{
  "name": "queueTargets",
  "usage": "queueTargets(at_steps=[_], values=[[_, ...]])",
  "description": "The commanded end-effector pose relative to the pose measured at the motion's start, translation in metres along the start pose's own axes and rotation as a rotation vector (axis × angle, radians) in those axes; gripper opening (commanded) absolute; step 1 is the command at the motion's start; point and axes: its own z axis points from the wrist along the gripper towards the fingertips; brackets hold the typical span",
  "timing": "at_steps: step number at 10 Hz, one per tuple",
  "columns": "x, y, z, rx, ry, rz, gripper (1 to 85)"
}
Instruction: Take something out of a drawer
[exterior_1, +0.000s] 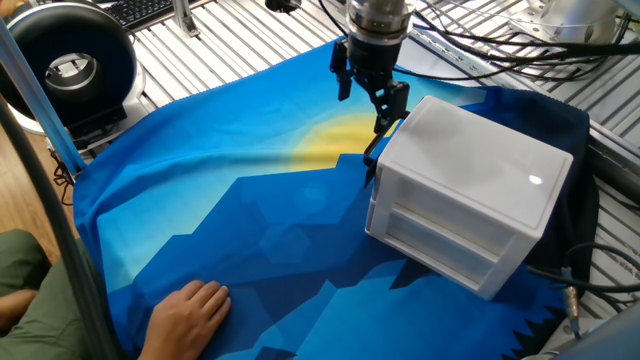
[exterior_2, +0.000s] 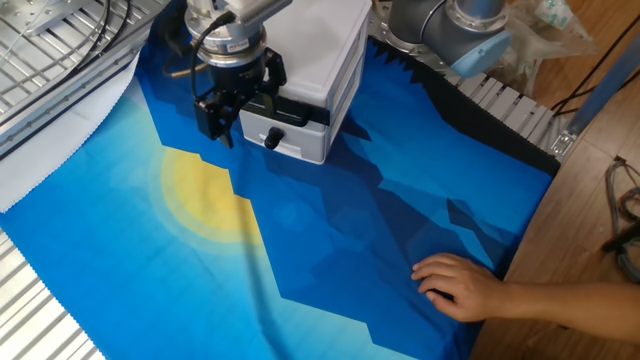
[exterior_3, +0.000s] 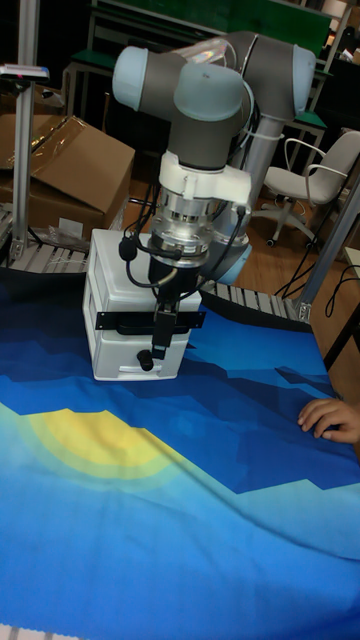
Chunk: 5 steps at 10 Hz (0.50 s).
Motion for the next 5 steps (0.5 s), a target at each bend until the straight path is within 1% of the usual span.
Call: queueTargets(at_steps=[1, 3, 5], values=[[0.0033, -0.0015, 0.0123, 0.023, -0.013, -0.015, 85.0], [0.0036, -0.0015, 0.0145, 0.025, -0.01, -0.02, 85.0], [0.0038, -0.0038, 0.0156, 0.039, -0.012, -0.026, 85.0]])
